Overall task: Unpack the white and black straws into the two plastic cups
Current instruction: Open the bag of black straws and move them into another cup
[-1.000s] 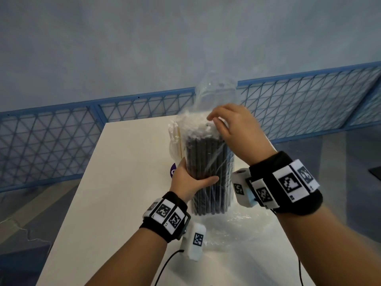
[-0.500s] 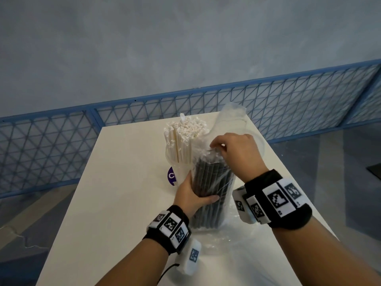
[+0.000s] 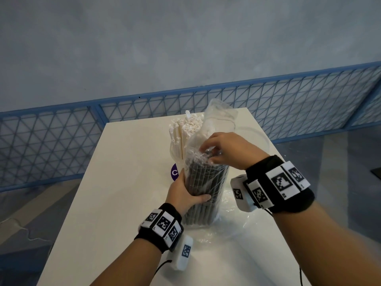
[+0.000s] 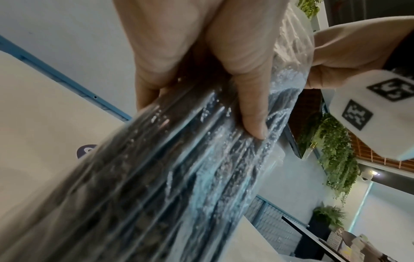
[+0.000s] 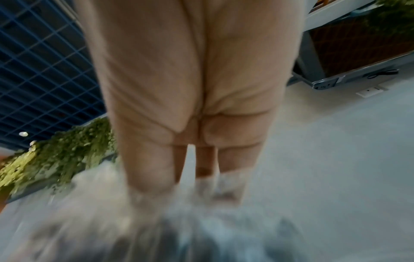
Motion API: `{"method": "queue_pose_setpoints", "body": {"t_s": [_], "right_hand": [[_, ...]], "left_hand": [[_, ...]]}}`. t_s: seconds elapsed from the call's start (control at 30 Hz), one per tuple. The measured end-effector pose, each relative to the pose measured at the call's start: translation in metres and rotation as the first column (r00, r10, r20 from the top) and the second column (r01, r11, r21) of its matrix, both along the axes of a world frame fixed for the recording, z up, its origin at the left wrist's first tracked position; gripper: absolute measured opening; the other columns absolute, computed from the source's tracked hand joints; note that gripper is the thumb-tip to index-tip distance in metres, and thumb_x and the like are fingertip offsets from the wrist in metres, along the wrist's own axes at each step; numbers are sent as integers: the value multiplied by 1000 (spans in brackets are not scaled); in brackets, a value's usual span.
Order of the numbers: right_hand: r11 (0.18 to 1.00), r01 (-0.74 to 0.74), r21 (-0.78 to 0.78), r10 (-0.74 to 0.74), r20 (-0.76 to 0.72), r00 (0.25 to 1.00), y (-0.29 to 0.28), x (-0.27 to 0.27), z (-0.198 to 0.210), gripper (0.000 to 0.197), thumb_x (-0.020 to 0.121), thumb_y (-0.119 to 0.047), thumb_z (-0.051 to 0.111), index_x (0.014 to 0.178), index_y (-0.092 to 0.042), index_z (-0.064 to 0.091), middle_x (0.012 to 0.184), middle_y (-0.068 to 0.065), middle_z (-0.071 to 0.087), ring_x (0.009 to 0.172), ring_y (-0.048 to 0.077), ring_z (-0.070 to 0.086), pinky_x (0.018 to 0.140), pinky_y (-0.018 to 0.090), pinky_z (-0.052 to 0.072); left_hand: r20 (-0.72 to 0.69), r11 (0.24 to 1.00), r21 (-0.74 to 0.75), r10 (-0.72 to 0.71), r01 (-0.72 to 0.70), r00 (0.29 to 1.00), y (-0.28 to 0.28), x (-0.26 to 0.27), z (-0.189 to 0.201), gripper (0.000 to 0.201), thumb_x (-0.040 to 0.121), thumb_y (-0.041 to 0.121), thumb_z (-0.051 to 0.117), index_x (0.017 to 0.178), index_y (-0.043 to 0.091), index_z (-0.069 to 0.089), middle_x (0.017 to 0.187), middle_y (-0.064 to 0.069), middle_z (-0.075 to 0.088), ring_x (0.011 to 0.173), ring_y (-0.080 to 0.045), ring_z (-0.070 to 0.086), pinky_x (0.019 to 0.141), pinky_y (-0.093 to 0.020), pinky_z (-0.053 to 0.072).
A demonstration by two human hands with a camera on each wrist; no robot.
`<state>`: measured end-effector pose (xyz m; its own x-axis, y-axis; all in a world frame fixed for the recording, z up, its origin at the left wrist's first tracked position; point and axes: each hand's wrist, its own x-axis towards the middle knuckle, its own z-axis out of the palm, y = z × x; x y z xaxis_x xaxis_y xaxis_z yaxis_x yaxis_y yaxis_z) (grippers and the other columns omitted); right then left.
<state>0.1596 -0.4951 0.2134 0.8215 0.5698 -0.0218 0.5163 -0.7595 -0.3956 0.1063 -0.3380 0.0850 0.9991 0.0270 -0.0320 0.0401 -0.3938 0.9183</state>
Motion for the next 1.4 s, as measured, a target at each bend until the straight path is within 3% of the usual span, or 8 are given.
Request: {"method": "queue_pose_setpoints", "body": {"t_s": [0.23, 0.43, 0.53, 0.8, 0.9, 1.2, 1.33, 1.4], "right_hand": [[949, 224, 224, -263, 159, 952, -1, -1, -41, 8, 79, -2, 63, 76, -7, 69, 79, 6, 66, 72, 18, 57, 55, 5, 29], [860, 259, 441, -362, 167, 917, -7, -1, -34, 8, 76, 0, 68, 77, -7, 72, 81, 7, 70, 71, 10, 55, 64, 1, 38], [781, 233, 580, -422, 214, 881, -13, 2, -19, 10, 76, 1, 69, 78, -8, 72, 81, 7, 71, 73, 14, 62, 72, 13, 48], [614, 225, 757, -491, 143, 859, -25, 3, 11, 14, 81, -2, 66, 84, -14, 70, 85, -1, 69, 72, -1, 63, 75, 7, 49], [629, 223, 745, -459, 124, 880, -25, -5, 14, 9, 85, -12, 64, 90, -19, 64, 88, -8, 66, 75, 0, 62, 74, 16, 53], [353, 374, 858, -542, -138, 829, 7, -32, -45, 69, 73, -21, 77, 127, -17, 36, 125, 0, 46, 109, 7, 52, 88, 22, 53], [489, 461, 741, -524, -174, 834, 10, -28, -49, 58, 76, -31, 74, 124, -15, 46, 111, -4, 62, 91, 3, 56, 74, 7, 47], [556, 472, 684, -513, -164, 842, 10, -21, -43, 51, 75, -37, 74, 116, -15, 54, 100, -5, 63, 85, 5, 56, 70, 14, 45]], "left_hand": [[-29, 992, 93, -77, 79, 997, 0, 0, 5, 88, 54, 31, 89, 126, 28, 39, 108, 13, 57, 104, -9, 54, 91, -23, 42], [-36, 988, 135, -67, 72, 997, -2, 2, 2, 84, 57, 36, 87, 127, 25, 40, 114, 9, 60, 105, -10, 56, 93, -24, 44], [-31, 986, 150, -68, 72, 997, -2, 0, -2, 71, 64, 31, 83, 123, 19, 46, 114, 3, 63, 103, -12, 58, 86, -19, 44], [-47, 971, 228, -60, 69, 997, 8, 4, -10, 71, 63, 28, 84, 123, 15, 47, 114, -2, 64, 105, -18, 59, 85, -21, 43], [-55, 971, 232, -43, 55, 998, 11, 3, -16, 72, 63, 27, 84, 123, 15, 48, 115, -2, 64, 107, -18, 58, 84, -20, 41], [34, 984, 156, -88, 82, 996, 4, 3, 1, 70, 60, 25, 86, 117, 19, 46, 105, 8, 61, 97, -11, 58, 72, -8, 41], [110, 995, 68, -77, 70, 991, -1, 5, 21, 74, 60, 27, 86, 121, 26, 44, 102, 16, 61, 92, 3, 58, 75, -7, 45], [121, 993, 71, -98, 90, 988, -2, 5, 26, 72, 63, 26, 85, 122, 26, 43, 104, 15, 62, 97, -3, 60, 80, -13, 48]]}}
